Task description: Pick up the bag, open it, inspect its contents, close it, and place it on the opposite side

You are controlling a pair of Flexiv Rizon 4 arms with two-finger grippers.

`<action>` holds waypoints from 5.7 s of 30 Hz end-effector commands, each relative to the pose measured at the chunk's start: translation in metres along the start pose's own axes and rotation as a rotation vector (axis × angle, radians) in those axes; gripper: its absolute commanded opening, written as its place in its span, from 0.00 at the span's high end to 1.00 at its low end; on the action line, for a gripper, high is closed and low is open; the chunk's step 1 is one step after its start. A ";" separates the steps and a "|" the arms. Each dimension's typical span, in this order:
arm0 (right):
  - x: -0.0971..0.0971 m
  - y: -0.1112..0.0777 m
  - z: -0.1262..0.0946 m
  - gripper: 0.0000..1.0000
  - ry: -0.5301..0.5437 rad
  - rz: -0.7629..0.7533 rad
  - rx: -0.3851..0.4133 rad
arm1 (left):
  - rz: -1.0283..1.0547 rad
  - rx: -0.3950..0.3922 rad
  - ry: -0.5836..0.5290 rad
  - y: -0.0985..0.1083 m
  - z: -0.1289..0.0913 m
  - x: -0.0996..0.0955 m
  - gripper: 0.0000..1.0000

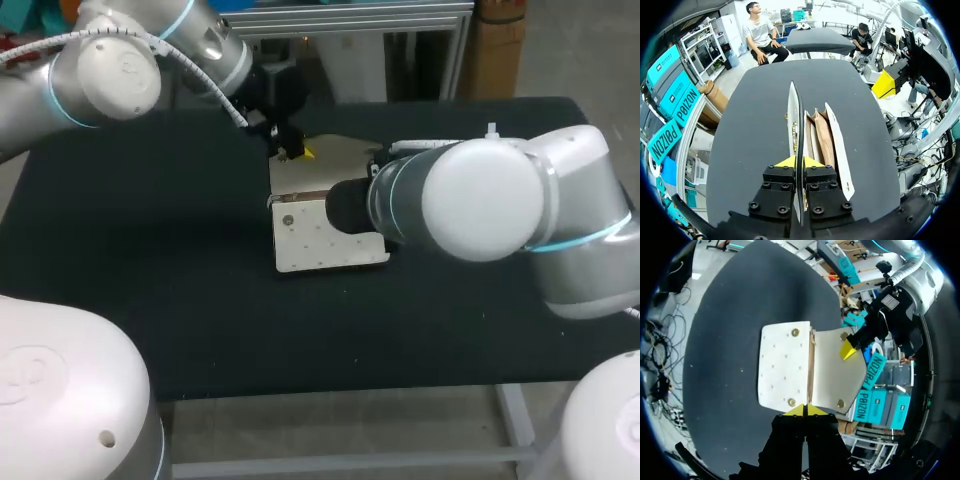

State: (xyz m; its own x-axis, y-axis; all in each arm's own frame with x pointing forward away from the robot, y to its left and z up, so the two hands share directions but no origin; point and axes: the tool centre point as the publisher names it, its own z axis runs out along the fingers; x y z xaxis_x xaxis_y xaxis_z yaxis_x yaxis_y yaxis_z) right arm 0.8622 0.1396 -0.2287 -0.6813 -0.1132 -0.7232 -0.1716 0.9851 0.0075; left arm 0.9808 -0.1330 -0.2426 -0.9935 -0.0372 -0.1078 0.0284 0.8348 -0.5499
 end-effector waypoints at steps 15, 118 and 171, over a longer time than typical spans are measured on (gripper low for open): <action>0.029 0.001 0.011 1.00 0.036 -0.005 -0.021 | 0.059 -0.005 0.071 0.014 0.030 -0.020 1.00; 0.105 0.005 0.109 0.69 0.115 0.068 0.012 | 0.205 -0.092 0.105 0.045 0.091 0.000 1.00; 0.105 0.003 0.113 1.00 0.107 0.104 0.036 | 0.396 0.010 -0.119 0.050 0.093 0.047 0.46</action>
State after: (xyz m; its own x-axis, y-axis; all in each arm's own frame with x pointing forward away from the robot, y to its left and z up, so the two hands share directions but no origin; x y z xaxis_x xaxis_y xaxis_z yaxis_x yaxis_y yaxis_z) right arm 0.8701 0.1430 -0.3789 -0.7686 -0.0223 -0.6394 -0.0748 0.9957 0.0551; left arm 0.9474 -0.1472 -0.3531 -0.8866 0.2309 -0.4007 0.4091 0.7958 -0.4465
